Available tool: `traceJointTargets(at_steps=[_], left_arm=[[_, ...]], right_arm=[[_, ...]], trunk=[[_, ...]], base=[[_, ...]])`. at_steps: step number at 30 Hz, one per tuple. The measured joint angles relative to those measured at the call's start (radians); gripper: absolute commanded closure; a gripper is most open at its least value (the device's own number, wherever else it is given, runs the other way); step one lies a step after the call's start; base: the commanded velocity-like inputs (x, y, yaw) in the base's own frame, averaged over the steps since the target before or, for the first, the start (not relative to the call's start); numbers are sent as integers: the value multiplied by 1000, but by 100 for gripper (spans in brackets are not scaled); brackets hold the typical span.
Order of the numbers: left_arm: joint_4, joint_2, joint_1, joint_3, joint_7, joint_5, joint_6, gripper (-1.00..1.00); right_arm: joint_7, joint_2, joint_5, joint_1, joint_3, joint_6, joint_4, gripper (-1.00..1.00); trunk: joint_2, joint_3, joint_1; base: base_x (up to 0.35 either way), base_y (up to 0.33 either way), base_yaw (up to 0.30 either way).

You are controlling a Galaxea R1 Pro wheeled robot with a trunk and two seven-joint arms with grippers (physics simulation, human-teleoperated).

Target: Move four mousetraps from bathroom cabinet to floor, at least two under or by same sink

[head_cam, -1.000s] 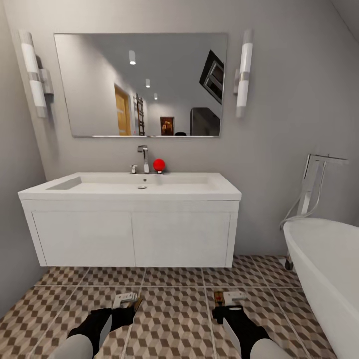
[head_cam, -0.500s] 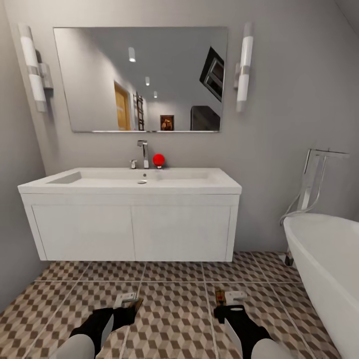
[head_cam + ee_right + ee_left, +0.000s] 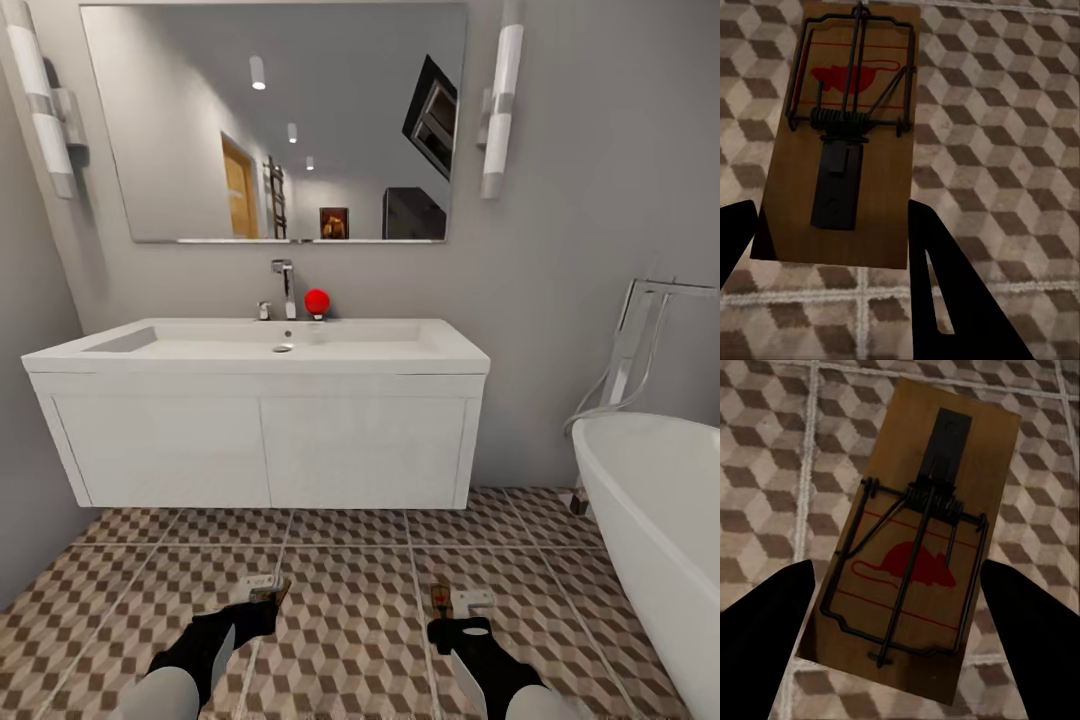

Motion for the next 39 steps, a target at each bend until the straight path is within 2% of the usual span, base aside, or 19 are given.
traceJointTargets(at_steps=[2, 6, 11, 29, 39], left_arm=[[-16, -10, 0, -8, 1, -1, -15, 100], [-31, -18, 0, -47, 13, -1, -27, 100], [-35, -20, 0, -62, 37, 0, -30, 100], [-41, -18, 0, -67, 45, 1, -33, 100], [-41, -18, 0, -68, 47, 2, -33, 100]], right_arm=[[0, 0, 0, 0, 0, -1, 1, 100], [0, 1, 0, 0, 0, -1, 2, 100], [0, 1, 1, 0, 0, -2, 2, 100], [0, 3, 4, 0, 2, -5, 2, 100], [1, 3, 4, 0, 2, -36, 1, 100]], trunk=[[0, -8, 1], [-1, -23, 3], [-3, -43, 5], [-7, -112, 13], [-9, -151, 18]], base=[[0, 0, 0], [0, 0, 0], [0, 0, 0], [0, 0, 0], [0, 0, 0]])
